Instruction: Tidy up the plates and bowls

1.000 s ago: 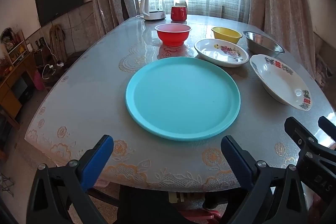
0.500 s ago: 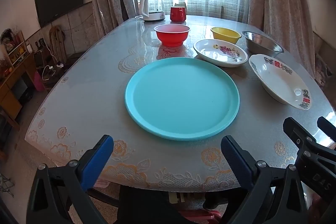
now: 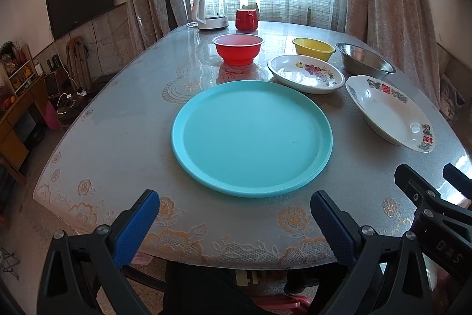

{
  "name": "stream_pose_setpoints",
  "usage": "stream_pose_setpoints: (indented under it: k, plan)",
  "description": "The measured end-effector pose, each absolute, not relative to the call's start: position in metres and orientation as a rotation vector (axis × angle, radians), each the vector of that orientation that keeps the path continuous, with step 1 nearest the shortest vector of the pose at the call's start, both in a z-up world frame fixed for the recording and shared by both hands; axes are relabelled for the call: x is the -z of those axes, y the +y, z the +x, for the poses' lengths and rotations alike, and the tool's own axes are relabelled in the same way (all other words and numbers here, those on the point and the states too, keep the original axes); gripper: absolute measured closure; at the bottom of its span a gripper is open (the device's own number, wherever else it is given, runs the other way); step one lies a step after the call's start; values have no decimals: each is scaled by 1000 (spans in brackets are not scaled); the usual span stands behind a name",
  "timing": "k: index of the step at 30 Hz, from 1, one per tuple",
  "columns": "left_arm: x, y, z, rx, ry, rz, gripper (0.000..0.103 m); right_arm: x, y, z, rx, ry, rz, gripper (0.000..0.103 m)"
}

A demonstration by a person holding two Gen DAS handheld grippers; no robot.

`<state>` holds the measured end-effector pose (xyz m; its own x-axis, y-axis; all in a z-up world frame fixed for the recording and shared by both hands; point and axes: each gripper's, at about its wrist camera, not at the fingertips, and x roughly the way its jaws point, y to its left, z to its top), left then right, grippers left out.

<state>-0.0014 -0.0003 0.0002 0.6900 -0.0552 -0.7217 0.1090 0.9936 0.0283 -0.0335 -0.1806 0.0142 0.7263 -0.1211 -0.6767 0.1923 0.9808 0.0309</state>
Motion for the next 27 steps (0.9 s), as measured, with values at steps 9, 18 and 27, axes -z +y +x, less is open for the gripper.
stream_pose_setpoints:
  k: [9, 18, 27]
  plan:
    - [0, -2, -2, 99, 802, 78, 0, -15, -183, -35, 182, 732, 105, 0]
    - [0, -6, -2, 120, 807, 84, 0, -17, -187, -36, 193, 727, 116, 0]
    - [-1, -6, -3, 115, 801, 87, 0, -16, -186, -36, 193, 727, 116, 0]
